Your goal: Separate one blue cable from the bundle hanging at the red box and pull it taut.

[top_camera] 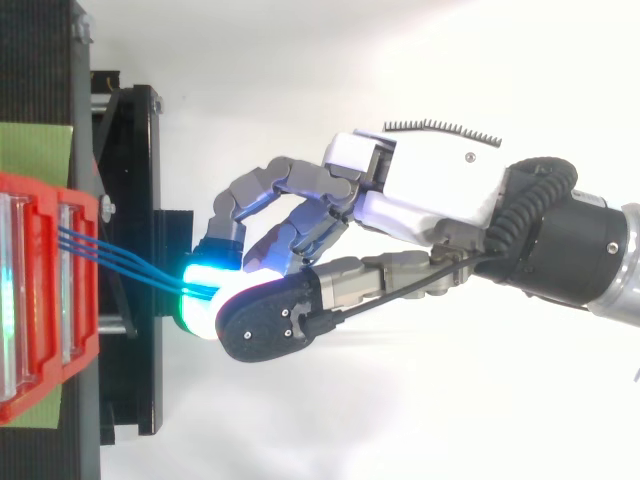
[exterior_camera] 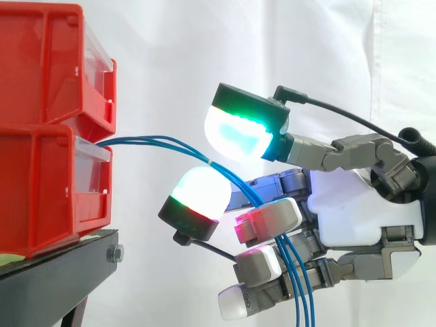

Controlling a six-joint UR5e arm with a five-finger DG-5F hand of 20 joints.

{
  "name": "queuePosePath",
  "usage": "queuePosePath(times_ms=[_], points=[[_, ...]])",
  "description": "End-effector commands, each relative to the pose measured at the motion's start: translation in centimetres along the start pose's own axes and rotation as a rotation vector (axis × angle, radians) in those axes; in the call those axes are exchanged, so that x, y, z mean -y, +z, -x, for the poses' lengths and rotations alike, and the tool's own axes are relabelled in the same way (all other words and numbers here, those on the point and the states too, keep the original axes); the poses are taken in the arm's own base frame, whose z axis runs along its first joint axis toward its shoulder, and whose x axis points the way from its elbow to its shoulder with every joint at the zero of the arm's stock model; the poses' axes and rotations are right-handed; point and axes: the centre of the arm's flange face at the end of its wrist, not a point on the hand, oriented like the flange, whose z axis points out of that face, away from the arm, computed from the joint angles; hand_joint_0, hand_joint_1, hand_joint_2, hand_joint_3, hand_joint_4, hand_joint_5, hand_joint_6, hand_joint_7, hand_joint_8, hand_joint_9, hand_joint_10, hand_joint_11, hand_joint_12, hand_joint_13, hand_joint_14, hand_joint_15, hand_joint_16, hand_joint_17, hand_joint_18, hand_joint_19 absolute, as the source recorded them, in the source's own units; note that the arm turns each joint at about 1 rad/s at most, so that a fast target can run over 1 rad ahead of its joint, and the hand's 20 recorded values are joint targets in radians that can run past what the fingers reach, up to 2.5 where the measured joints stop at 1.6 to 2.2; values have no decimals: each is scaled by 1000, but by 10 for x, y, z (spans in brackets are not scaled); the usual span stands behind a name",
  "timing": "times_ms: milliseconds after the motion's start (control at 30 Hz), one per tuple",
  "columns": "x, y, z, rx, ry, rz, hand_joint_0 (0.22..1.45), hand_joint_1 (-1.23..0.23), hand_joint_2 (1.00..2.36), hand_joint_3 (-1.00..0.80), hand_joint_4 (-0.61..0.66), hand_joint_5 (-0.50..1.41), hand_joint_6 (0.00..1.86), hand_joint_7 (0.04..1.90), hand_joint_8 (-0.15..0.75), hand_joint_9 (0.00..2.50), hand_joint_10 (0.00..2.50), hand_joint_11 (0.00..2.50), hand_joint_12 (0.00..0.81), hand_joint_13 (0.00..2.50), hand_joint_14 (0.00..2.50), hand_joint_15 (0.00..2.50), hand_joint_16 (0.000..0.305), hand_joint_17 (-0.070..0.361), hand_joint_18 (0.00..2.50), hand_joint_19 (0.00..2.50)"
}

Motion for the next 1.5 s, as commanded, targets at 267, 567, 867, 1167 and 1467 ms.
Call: queuePosePath(times_ms=[267,567,867,1167,1467], points=[[-1,0,0,1,-28,0,657,-741,1020,-161,46,-226,935,1003,248,972,556,1260,335,1068,22,1078,34,77,673,445],[-2,-1,0,0,-53,-1,598,-634,1000,-500,122,-222,930,913,255,962,553,1259,339,1049,23,1055,36,80,669,448],[-10,-6,3,6,-99,-22,606,-458,1000,-498,133,-221,924,937,263,970,472,1279,344,1003,22,1010,37,83,656,457],[-15,-7,6,24,-119,-23,631,-644,1014,-286,117,-225,930,987,256,951,449,1282,343,982,23,988,37,83,645,469],[-14,-7,8,28,-116,-25,671,-766,1020,-154,71,-229,940,1040,248,949,454,1297,339,968,24,984,37,83,653,477]])
